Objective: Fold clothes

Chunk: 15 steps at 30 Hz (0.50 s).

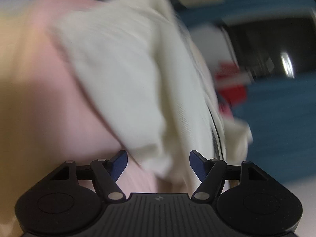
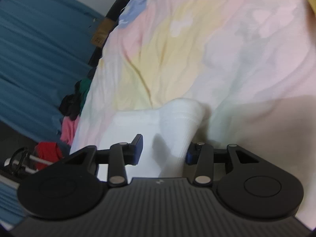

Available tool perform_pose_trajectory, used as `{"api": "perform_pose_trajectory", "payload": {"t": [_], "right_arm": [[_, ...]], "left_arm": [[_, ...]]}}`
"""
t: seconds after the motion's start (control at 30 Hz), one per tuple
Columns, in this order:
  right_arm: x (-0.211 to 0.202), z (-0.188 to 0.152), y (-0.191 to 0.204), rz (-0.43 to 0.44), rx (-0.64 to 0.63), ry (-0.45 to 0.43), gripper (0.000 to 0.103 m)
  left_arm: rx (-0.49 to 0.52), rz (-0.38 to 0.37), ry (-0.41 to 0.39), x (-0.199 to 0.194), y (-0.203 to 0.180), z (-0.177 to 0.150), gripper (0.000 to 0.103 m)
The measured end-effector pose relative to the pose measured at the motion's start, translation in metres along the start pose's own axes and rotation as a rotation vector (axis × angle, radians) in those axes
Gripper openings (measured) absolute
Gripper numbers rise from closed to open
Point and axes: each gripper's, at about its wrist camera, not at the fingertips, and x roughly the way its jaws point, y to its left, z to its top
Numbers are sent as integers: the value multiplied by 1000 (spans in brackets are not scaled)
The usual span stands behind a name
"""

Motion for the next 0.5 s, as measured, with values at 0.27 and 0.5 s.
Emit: {"api": "perform_pose_trajectory", "payload": {"t": [0.27, 0.5], "right_arm": [[10, 3, -1, -29, -29, -37, 11], [3, 13, -7, 4, 14, -61, 6]], "left_arm": [[-147, -9, -138, -1, 17, 29, 13], [-3, 5, -191, -45, -11, 43, 9]]}}
